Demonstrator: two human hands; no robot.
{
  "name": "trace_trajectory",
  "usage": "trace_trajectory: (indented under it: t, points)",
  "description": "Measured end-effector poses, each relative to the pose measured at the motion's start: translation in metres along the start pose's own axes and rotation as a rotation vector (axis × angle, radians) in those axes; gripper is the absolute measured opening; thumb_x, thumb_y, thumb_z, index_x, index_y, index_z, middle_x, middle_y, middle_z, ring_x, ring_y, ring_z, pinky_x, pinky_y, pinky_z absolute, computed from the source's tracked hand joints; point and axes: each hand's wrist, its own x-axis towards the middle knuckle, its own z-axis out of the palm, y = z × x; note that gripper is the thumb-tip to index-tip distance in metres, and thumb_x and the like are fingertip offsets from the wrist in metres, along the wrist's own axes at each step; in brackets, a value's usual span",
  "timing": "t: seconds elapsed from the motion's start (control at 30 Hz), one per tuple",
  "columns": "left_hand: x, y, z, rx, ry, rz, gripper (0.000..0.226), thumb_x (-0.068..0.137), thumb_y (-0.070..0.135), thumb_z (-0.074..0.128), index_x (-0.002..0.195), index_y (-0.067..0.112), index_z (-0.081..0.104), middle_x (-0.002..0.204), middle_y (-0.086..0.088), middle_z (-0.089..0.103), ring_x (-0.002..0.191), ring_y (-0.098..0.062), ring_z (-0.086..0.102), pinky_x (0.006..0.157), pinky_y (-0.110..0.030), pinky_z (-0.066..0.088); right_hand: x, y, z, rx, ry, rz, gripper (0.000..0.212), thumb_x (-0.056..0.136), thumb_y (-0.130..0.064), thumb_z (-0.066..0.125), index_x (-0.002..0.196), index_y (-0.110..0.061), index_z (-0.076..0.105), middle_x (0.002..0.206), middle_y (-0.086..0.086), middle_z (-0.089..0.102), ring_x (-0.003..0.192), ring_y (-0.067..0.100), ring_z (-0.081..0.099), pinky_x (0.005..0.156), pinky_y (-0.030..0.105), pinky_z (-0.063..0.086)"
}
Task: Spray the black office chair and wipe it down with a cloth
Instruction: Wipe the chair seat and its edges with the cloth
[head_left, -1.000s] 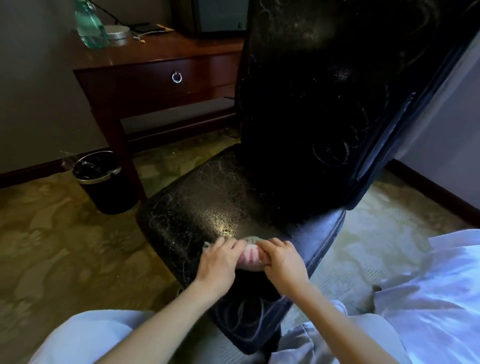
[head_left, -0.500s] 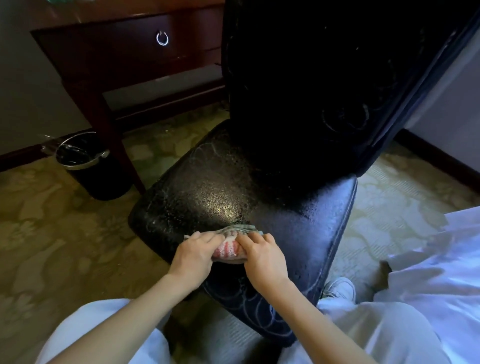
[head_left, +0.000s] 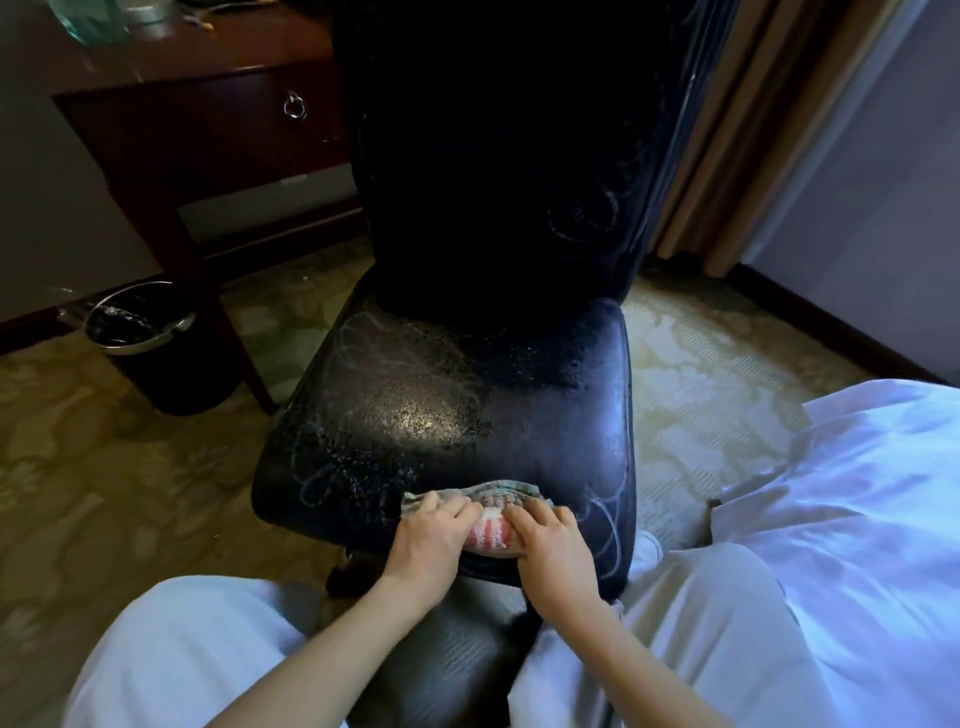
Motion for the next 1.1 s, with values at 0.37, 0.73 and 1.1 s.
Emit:
trace_trajectory:
  t: [0.37,0.73,1.1]
  points:
    - [0.049,-0.003,-0.043,0.079,0.150,0.107,0.043,0.077,0.013,0.031,0.099,0.018,0.068,0.088,0.001,0.066,0.070,-0.024,0.059,0.048,-0.034,0.051,0.043,0.010,-0.052,-0.031,0.243,-0.112,0.046,0.072,-0.009,0.051,0.114,-0.020,0.066,0.099,0.005,0.064,0.081,0.029,0.054,0.069,0.040,0.052]
    - [0.057,-0.053,-0.006,0.045,0.026,-0.158,0.060,0.071,-0.010,0.064,0.124,0.017,0.060,0.122,-0.002,0.061,0.096,-0.032,0.056,0.077,-0.040,0.051,0.102,-0.018,0.001,-0.063,0.043,-0.014,0.047,0.092,-0.018,0.047,0.138,-0.029,0.045,0.138,0.001,0.049,0.115,0.029,0.041,0.096,0.038,0.043]
    - [0.000,0.002,0.002,0.056,-0.043,-0.170,0.050,0.071,0.004,0.072,0.117,0.020,0.064,0.109,0.000,0.065,0.086,-0.026,0.058,0.068,-0.034,0.053,0.022,-0.001,0.002,-0.020,0.037,-0.053,0.052,0.077,-0.019,0.072,0.126,-0.029,0.059,0.133,-0.002,0.056,0.114,0.028,0.051,0.087,0.040,0.052]
